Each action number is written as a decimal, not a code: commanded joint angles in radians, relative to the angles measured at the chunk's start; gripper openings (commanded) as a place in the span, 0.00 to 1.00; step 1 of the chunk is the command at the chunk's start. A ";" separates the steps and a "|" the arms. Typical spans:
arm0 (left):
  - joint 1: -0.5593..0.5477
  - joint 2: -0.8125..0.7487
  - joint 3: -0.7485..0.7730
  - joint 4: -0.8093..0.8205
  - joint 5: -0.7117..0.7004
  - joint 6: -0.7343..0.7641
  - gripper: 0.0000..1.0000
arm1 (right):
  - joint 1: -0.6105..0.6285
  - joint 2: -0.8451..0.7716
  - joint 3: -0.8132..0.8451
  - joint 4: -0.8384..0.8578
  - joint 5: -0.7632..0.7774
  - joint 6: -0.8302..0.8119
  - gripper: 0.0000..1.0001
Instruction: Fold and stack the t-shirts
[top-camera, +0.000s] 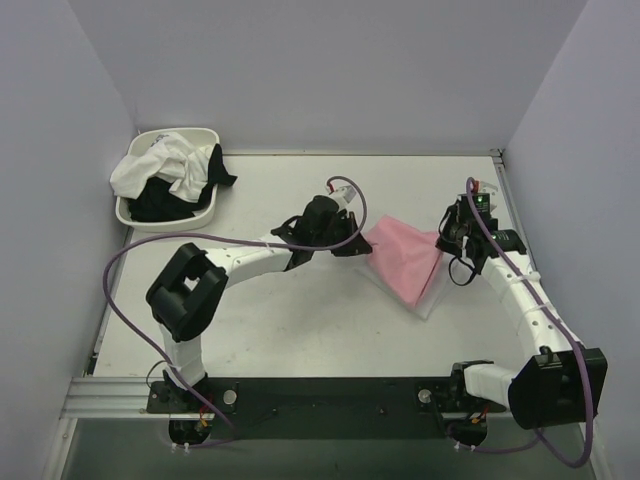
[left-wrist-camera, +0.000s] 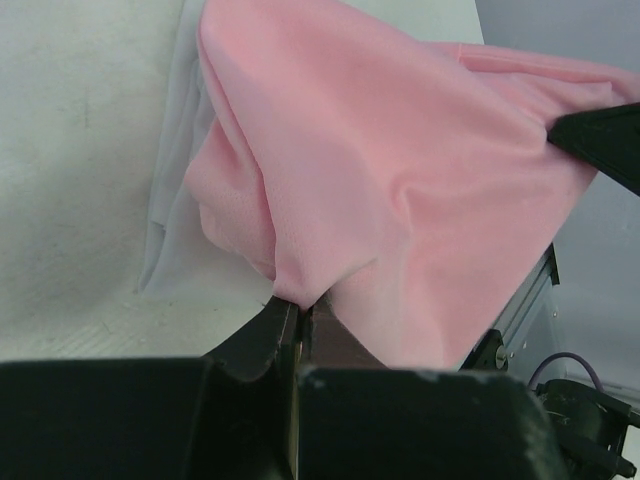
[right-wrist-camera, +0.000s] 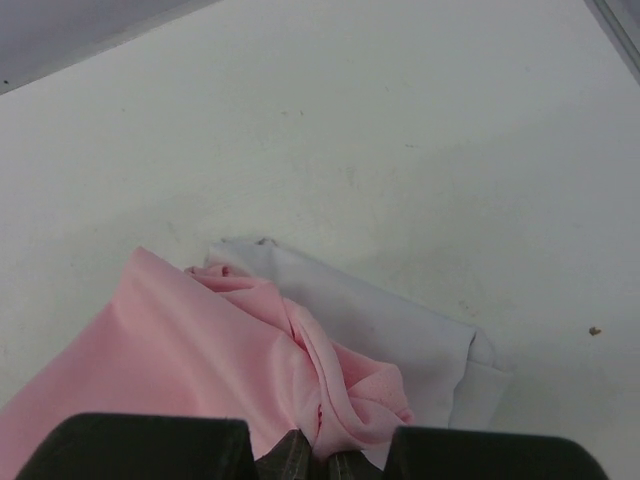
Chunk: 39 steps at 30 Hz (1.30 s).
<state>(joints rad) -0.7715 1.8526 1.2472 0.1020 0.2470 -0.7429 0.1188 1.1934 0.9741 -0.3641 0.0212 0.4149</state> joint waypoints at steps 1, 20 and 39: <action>-0.048 0.028 0.012 0.084 0.000 -0.010 0.00 | -0.036 -0.021 -0.048 0.022 0.037 0.021 0.00; -0.017 0.036 0.210 -0.067 -0.017 0.093 0.00 | -0.062 -0.029 0.129 -0.024 0.023 0.015 0.00; -0.020 0.134 -0.058 0.149 0.028 0.045 0.00 | -0.117 -0.029 -0.120 0.037 0.056 0.068 0.00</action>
<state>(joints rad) -0.7876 1.9919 1.1915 0.1455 0.2489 -0.6952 0.0254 1.1843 0.8703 -0.3546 0.0395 0.4580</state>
